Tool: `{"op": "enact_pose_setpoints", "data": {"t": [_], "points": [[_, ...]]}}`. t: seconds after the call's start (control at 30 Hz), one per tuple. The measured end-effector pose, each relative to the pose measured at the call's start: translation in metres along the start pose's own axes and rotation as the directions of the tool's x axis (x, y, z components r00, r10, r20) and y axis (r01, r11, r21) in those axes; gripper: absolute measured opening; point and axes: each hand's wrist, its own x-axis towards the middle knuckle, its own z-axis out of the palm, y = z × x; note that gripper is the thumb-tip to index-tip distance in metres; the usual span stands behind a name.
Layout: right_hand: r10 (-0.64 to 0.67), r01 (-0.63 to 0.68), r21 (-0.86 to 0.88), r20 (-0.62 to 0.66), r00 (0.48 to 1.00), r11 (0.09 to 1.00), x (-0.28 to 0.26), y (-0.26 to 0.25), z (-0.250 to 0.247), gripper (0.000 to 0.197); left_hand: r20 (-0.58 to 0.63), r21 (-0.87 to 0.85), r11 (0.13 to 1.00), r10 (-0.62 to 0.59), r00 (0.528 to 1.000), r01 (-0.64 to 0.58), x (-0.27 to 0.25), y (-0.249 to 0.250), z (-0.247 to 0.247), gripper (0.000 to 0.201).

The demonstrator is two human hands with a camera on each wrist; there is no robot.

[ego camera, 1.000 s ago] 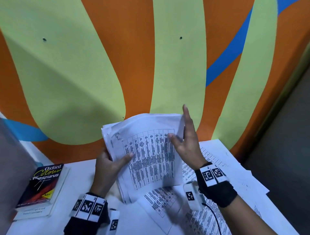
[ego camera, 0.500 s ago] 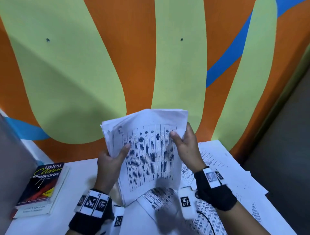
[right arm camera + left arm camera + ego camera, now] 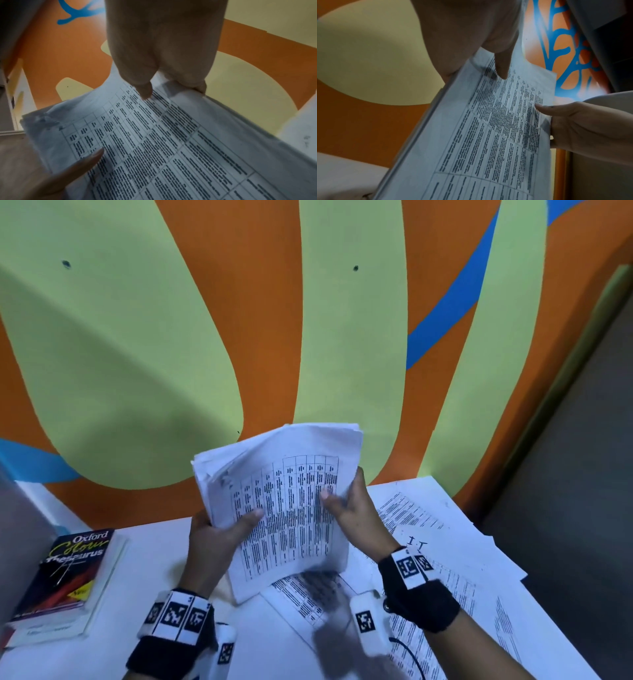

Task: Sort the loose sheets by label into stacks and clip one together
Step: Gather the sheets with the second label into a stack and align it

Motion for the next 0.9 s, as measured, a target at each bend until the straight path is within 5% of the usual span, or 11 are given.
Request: {"op": "enact_pose_setpoints", "data": {"t": [0.1, 0.17, 0.23, 0.33, 0.43, 0.57, 0.73, 0.9], "points": [[0.18, -0.131, -0.373, 0.101, 0.978, 0.919, -0.005, 0.037, -0.013, 0.065, -0.016, 0.054, 0.997, -0.052, 0.999, 0.053, 0.0, -0.011, -0.001, 0.066], [0.303, -0.141, -0.677, 0.126, 0.945, 0.722, -0.016, 0.062, -0.034, 0.064, -0.063, 0.094, 0.994, -0.055, 0.997, 0.061, -0.002, -0.012, -0.002, 0.059], [0.37, 0.005, -0.837, 0.248, 0.896, 0.547, -0.03, 0.079, -0.056, 0.062, -0.122, 0.136, 0.989, -0.035, 0.992, 0.051, -0.005, -0.009, -0.007, 0.04], [0.469, 0.248, -0.87, 0.446, 0.762, 0.426, -0.048, 0.091, -0.069, 0.068, -0.192, 0.182, 0.983, 0.031, 0.981, 0.005, -0.006, -0.009, -0.016, 0.023], [0.552, 0.332, -0.847, 0.524, 0.648, 0.415, -0.057, 0.104, -0.066, 0.08, -0.235, 0.17, 0.985, 0.046, 0.971, -0.006, -0.003, -0.011, -0.021, 0.025], [0.565, 0.382, -0.814, 0.58, 0.587, 0.438, -0.062, 0.115, -0.066, 0.059, -0.25, 0.17, 0.985, 0.042, 0.967, 0.001, -0.002, -0.01, -0.022, 0.028], [0.446, 0.413, -0.78, 0.614, 0.651, 0.47, -0.071, 0.104, -0.065, 0.014, -0.263, 0.152, 0.988, 0.021, 0.965, 0.02, -0.005, -0.01, -0.022, 0.038], [0.192, 0.613, -0.731, 0.675, 0.712, 0.299, -0.066, 0.075, -0.043, 0.017, -0.294, 0.14, 0.99, 0.069, 0.953, -0.029, -0.004, 0.0, -0.017, 0.04]]}}
